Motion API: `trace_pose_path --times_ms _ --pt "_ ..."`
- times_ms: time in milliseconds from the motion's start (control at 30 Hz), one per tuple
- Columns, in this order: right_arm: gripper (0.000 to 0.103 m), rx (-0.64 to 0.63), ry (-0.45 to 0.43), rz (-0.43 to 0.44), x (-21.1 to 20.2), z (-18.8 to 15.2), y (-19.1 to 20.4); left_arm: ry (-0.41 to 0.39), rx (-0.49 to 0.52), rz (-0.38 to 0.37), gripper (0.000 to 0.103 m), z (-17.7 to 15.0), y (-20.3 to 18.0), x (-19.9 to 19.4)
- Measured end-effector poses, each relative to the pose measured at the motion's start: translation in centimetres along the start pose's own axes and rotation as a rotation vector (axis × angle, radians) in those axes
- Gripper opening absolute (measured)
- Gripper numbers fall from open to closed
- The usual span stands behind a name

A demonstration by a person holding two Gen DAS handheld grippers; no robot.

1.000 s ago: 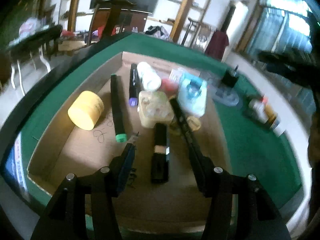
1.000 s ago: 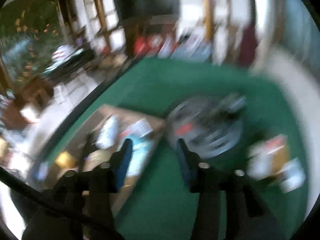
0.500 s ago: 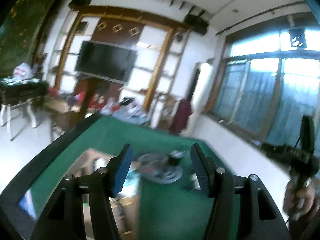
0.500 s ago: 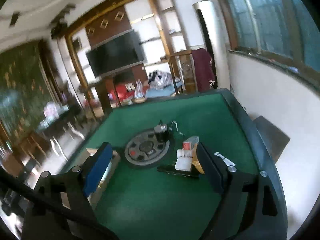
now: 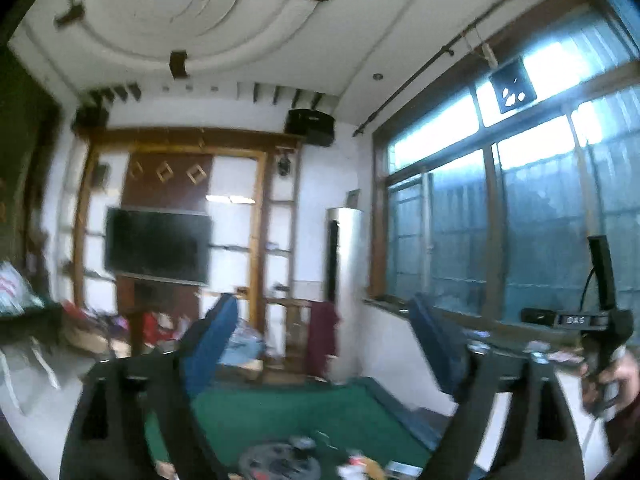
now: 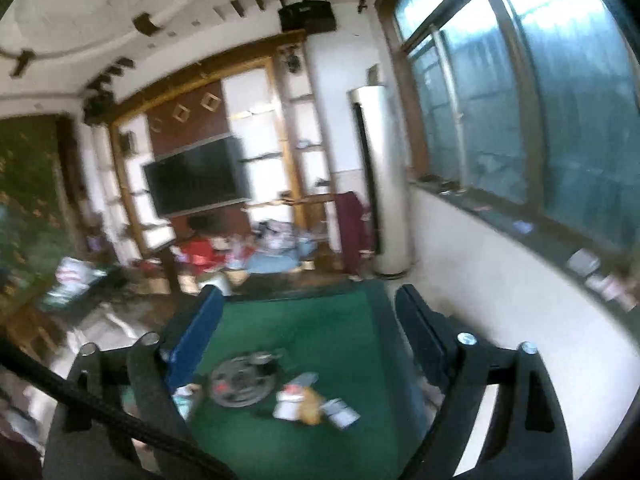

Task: Organize objects
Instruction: 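Lift both tools and move them back over the pile, then grasp the silver medicine box with red stripe using the right tool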

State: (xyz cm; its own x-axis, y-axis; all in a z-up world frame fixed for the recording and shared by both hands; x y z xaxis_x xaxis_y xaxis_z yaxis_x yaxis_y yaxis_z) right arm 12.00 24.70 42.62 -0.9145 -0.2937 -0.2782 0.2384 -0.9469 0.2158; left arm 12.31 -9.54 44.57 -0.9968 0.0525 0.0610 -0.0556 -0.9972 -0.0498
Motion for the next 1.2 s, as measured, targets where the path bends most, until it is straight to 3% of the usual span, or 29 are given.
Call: trace_pose_path --times_ms 67,167,300,400,500,600,700,867,900,967,1000,1100,1200 --pt "0.103 -0.013 0.086 -0.03 2.4 -0.3 -0.8 0.048 0.046 -0.006 0.097 -0.7 -0.2 1.6" --pt "0.103 0.029 0.194 -0.018 7.9 -4.4 -3.1 0.14 0.075 -0.019 0.097 -4.9 -0.7 3.8" --pt "0.103 0.163 0.382 0.039 17.1 -14.4 -6.5 0.395 0.064 -0.063 0.097 -15.5 -1.3 7.7" --pt "0.102 0.233 0.5 0.063 23.2 -21.2 -8.1 0.541 0.064 -0.08 0.096 -23.0 -2.0 9.7" --pt "0.101 0.273 0.556 0.091 26.8 -25.8 -8.2 0.587 0.122 -0.044 0.096 -27.9 -3.2 10.8" --pt "0.101 0.322 0.561 0.133 29.2 -27.8 -8.3 0.636 0.145 -0.031 0.096 -31.9 -3.9 11.8" --pt "0.101 0.369 0.574 0.143 31.5 -27.7 -8.3 0.7 0.127 -0.03 0.096 -34.4 -4.1 12.5" --pt "0.098 0.433 0.671 0.127 37.1 -27.7 -8.5 0.761 0.1 -0.041 0.096 -36.4 -3.9 12.7" --pt "0.091 0.45 0.702 0.126 38.4 -28.1 -8.5 0.766 0.098 -0.042 0.096 -36.5 -3.6 12.7" --pt "0.066 0.486 0.763 0.108 40.4 -29.3 -8.5 0.78 0.105 -0.055 0.096 -37.1 -3.4 12.8" --pt "0.044 0.508 0.816 0.101 41.4 -30.4 -8.5 0.783 0.117 -0.064 0.096 -37.4 -3.3 13.0" --pt "0.033 0.485 0.876 0.097 42.0 -32.3 -7.7 0.769 0.183 -0.093 0.096 -38.0 -3.8 13.4" --pt "0.024 0.44 0.827 0.101 40.8 -32.0 -7.1 0.733 0.287 -0.167 0.096 -38.5 -5.2 13.5"
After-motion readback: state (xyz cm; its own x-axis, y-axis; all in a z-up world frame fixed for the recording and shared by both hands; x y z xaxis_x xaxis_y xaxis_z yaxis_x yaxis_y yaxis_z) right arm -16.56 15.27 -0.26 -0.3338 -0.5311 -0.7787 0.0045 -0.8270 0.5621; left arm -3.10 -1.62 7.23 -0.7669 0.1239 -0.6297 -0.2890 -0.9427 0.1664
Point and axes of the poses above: each gripper's, at about its wrist camera, not at the fingertips, and x roughly the way its jaws point, y to its left, z to its top, the point moved 6 cm from there along x, roughly the way its jaws point, and after that the axes turned 14 degrees about z, right-handed, at the moved point
